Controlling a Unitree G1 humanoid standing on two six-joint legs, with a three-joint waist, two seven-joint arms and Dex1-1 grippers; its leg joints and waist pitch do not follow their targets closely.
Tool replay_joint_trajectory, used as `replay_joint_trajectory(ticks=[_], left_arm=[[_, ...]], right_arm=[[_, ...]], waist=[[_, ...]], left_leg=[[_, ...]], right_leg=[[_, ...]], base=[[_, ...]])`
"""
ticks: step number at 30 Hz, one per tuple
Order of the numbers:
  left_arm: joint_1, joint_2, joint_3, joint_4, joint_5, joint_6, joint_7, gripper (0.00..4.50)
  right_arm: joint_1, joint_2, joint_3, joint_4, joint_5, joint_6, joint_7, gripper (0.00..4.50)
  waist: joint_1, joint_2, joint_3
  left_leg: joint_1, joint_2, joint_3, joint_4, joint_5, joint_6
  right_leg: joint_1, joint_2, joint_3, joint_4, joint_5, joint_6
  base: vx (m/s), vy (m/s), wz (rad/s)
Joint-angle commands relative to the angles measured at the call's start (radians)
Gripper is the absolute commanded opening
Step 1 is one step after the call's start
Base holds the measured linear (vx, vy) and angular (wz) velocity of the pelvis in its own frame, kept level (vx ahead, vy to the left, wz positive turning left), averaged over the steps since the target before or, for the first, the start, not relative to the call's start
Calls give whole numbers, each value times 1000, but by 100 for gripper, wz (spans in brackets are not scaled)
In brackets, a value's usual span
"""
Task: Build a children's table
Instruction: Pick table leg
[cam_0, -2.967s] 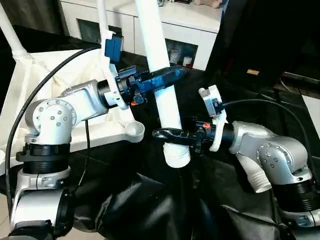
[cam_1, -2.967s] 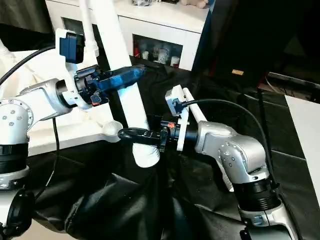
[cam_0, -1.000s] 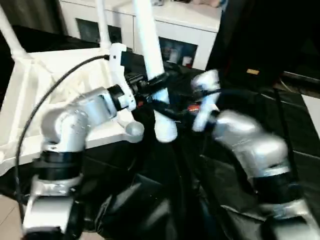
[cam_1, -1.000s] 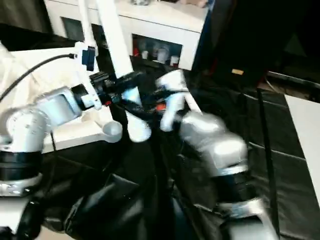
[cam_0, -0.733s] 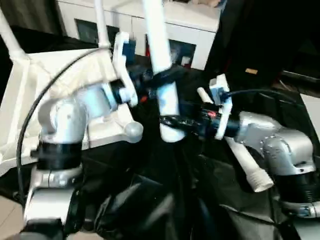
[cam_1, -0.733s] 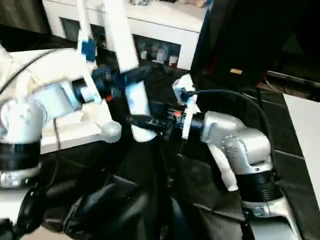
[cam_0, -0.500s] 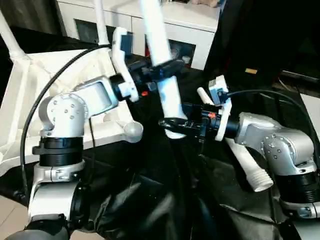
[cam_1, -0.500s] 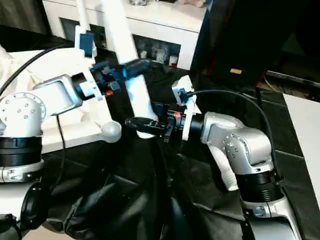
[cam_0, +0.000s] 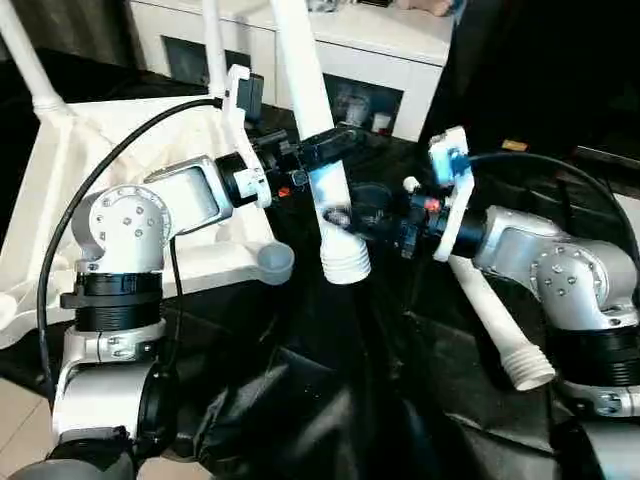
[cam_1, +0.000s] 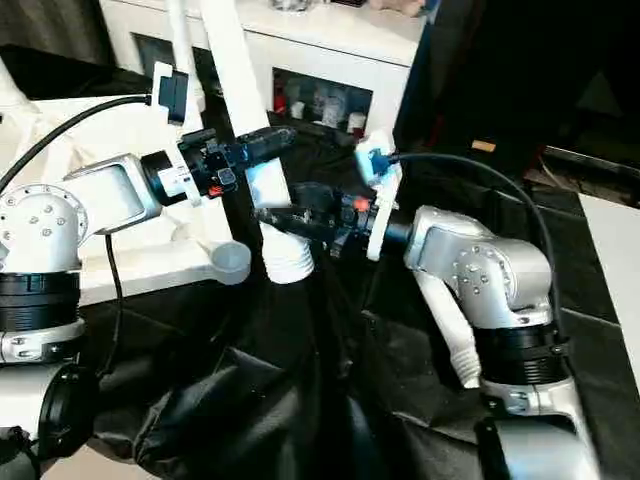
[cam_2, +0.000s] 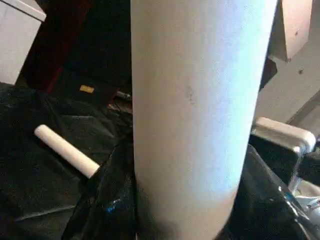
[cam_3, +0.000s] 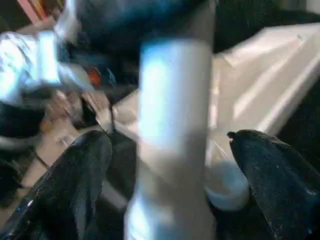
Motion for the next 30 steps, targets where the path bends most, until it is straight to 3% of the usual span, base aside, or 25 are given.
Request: replay_joint_trajectory(ticks=[1,7,12,13,17,30], left_arm=[[-10,6,-47,-47,22,-17,-37,190],[18,29,-151,-117,66,-62,-114,189],[24,54,-197,-127,99,-91,-162,189],[25,61,-206,-128,108,-97,-173,189],[32,80,-228,-130,130,-119,-200,189],[32,89,-250,-121,165,-159,-242,189]], right_arm=[[-1,-6,19,-2,-28,-24,0,425],[-9,30,71,25,-82,-66,-35,425],[-4,42,90,29,-97,-67,-32,425],[-3,42,92,30,-100,-67,-30,398],[2,37,93,29,-100,-69,-21,381],[21,15,116,15,-88,-33,27,265]], waist=[[2,20,-76],[-1,20,-75],[-2,21,-74],[-1,22,-74],[-3,23,-75],[-2,22,-75]], left_leg=[[6,60,-27,-80,-67,-25],[4,61,-25,-81,-70,-31],[6,61,-26,-82,-83,-35],[6,62,-26,-83,-82,-36],[5,61,-26,-83,-81,-37],[6,61,-25,-81,-79,-34]], right_leg=[[64,-98,61,-74,-238,-142],[64,-98,62,-72,-228,-156],[64,-96,63,-73,-244,-142],[63,-96,63,-73,-240,-142],[65,-95,63,-71,-227,-144],[66,-96,63,-70,-217,-159]], base=[[0,0,0],[0,0,0],[0,0,0],[0,0,0],[0,0,0],[0,0,0]])
